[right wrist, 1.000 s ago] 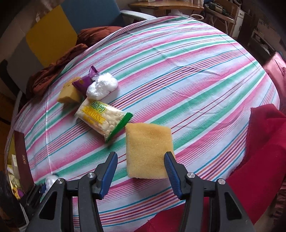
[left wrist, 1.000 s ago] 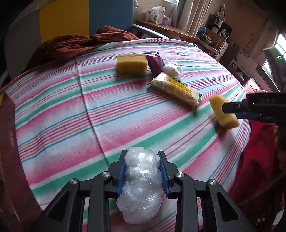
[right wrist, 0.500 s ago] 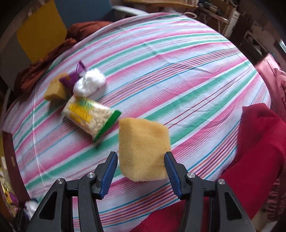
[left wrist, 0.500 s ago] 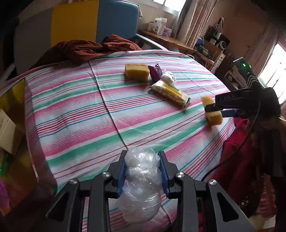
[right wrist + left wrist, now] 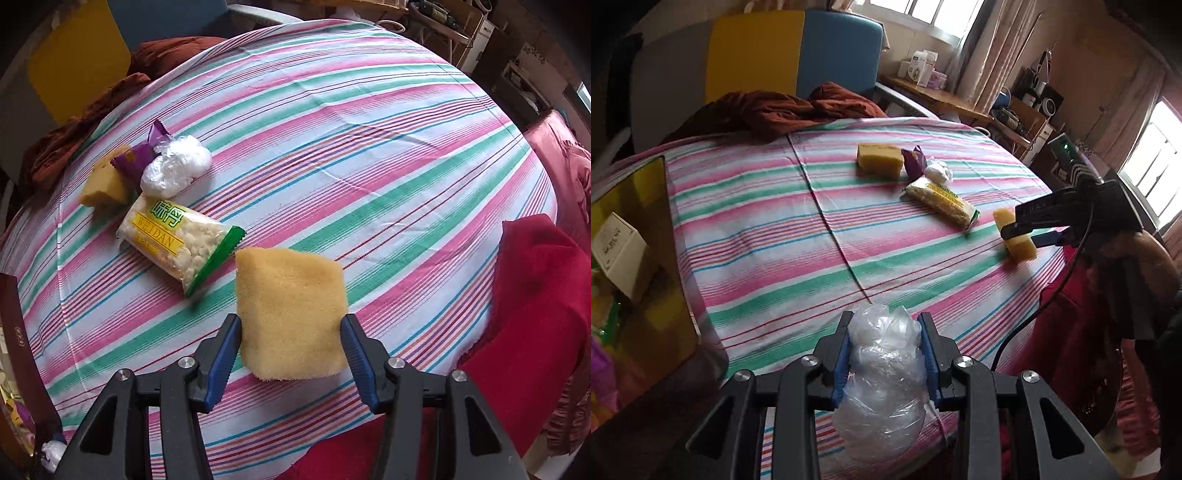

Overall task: Organize objects
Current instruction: 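Grasp the yellow sponge with the right tool while the left tool holds the plastic bundle, then carry the plastic bundle and yellow sponge into the tray and open both tools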

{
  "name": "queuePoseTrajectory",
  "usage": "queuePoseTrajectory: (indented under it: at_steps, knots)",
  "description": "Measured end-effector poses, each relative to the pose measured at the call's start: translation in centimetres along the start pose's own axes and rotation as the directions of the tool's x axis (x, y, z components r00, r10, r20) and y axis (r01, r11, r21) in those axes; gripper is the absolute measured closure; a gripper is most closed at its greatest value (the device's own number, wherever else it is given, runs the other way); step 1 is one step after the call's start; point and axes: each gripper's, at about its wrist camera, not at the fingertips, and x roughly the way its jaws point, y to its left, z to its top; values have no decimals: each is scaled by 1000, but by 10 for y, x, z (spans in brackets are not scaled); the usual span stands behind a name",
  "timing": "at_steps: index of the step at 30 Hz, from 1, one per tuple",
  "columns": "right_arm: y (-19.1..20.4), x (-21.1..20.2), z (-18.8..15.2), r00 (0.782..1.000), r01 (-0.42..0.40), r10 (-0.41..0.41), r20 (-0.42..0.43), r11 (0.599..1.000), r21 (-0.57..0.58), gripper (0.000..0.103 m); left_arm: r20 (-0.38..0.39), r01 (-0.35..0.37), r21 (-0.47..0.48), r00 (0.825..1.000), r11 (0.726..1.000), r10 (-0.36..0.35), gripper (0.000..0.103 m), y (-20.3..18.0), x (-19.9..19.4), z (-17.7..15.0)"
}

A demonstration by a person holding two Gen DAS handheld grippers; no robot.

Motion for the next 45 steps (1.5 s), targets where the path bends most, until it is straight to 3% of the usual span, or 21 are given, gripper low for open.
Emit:
queuePoseTrajectory:
  at_steps: [4, 10, 17, 21, 24, 31, 35, 38, 39, 41, 42, 45]
  knots:
    - [-3, -5, -1, 1000, -10, 10, 25, 1000, -7, 54, 24, -7, -11, 1000, 1000, 7, 69, 5, -11, 0]
    - [-11, -22, -3, 981, -149, 149, 120, 989, -10, 54, 63, -33, -48, 997, 998, 36, 69, 18, -33, 1]
    - [48, -39, -24, 957, -222, 250, 147, 957, -185, 54, 155, -94, -121, 982, 988, 112, 69, 50, -77, 4]
    - [108, -59, -46, 924, -305, 362, 125, 892, -332, 54, 185, -145, -192, 966, 971, 180, 69, 80, -99, 4]
    - [161, -74, -65, 888, -376, 452, 80, 816, -438, 54, 198, -193, -251, 949, 949, 245, 69, 107, -114, 1]
    - [261, -92, -106, 829, -469, 557, -49, 646, -602, 54, 165, -320, -351, 904, 880, 395, 69, 172, -131, 0]
    - [309, -92, -131, 822, -476, 559, -108, 570, -670, 54, 153, -378, -368, 877, 850, 456, 68, 204, -134, 13]
    - [331, -86, -141, 823, -478, 551, -137, 542, -691, 54, 152, -417, -361, 856, 834, 494, 65, 219, -132, 29]
    - [340, -83, -145, 825, -474, 547, -142, 533, -700, 52, 153, -432, -359, 847, 827, 509, 62, 222, -132, 33]
    - [354, -79, -150, 827, -474, 540, -159, 516, -713, 51, 160, -445, -369, 834, 816, 528, 42, 230, -133, 39]
    - [361, -76, -154, 832, -468, 530, -164, 511, -721, 50, 167, -449, -382, 826, 808, 538, 37, 232, -136, 40]
    - [373, -72, -162, 847, -432, 512, -144, 505, -747, 49, 188, -454, -393, 812, 800, 553, 32, 232, -143, 40]
